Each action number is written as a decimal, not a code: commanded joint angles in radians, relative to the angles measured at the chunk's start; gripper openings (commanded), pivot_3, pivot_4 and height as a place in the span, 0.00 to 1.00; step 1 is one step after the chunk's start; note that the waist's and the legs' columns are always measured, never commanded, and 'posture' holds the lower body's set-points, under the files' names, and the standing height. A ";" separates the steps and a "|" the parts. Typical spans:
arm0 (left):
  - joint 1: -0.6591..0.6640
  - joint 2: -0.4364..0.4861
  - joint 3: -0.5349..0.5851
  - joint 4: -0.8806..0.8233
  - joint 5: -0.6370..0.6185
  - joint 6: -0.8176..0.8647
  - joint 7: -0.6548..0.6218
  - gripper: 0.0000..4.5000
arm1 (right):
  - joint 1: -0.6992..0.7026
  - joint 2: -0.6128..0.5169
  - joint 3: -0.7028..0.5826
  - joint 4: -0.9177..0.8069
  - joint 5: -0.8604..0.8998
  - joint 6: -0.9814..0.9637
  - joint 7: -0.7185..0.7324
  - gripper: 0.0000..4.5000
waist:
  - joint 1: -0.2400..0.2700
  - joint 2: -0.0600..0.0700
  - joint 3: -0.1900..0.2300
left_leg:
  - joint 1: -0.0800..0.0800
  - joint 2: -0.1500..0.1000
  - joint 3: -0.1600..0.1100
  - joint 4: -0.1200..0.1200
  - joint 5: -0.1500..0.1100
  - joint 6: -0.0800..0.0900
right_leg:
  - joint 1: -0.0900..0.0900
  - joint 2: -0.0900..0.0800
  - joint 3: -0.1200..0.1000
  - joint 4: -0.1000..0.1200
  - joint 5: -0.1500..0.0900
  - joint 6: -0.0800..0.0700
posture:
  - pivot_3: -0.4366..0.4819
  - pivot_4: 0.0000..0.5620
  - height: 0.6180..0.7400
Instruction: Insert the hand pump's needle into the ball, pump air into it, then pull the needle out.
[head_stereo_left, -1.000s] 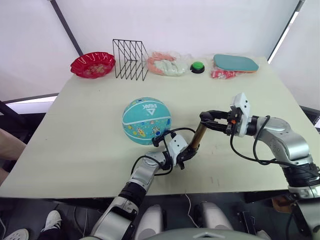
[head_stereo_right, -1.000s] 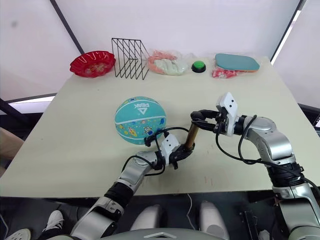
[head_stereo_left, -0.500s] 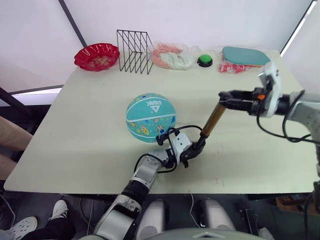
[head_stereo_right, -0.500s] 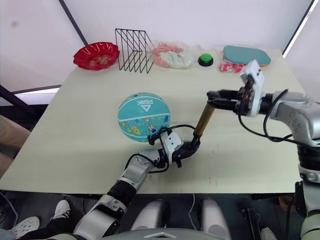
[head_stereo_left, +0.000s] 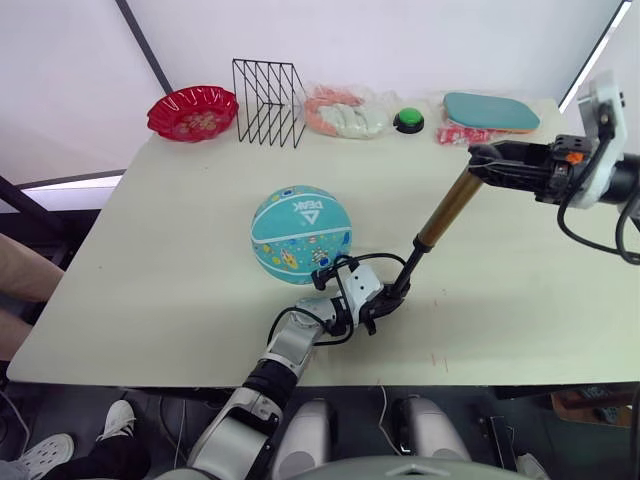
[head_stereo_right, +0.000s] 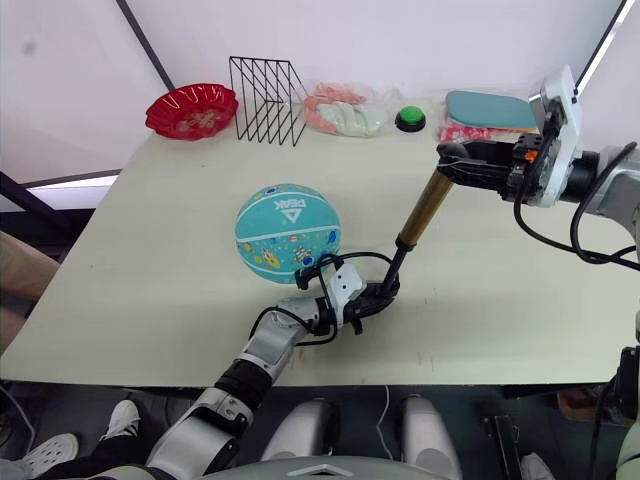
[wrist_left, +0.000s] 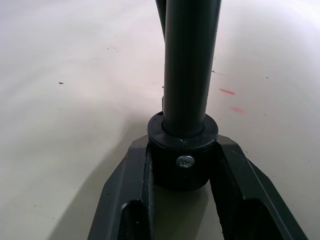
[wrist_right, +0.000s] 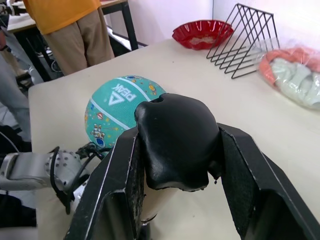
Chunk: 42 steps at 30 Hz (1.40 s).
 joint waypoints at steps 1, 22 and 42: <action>0.055 0.042 0.000 0.108 0.040 0.065 0.017 0.23 | 0.094 0.040 0.114 0.002 -0.085 -0.053 0.007 0.35 | -0.002 -0.002 -0.002 | 0.001 0.000 0.000 0.000 0.000 0.000 | 0.001 0.000 0.000 0.000 0.000 0.000 | 0.48 0.27 1.00; 0.082 0.044 0.005 0.038 0.040 0.101 0.030 0.23 | 0.366 0.293 0.483 0.032 -0.427 -0.323 -0.002 0.35 | -0.021 -0.011 -0.031 | 0.034 0.010 0.001 -0.014 0.000 0.000 | 0.026 0.008 0.001 -0.002 -0.008 -0.004 | 0.48 0.27 1.00; 0.119 0.089 0.025 -0.071 0.027 0.139 0.001 0.23 | 0.319 0.347 0.419 -0.068 -0.408 -0.241 -0.029 0.35 | -0.030 -0.007 -0.026 | 0.034 0.014 0.000 -0.017 -0.001 0.000 | 0.023 0.011 0.001 -0.002 -0.010 -0.006 | 0.48 0.27 1.00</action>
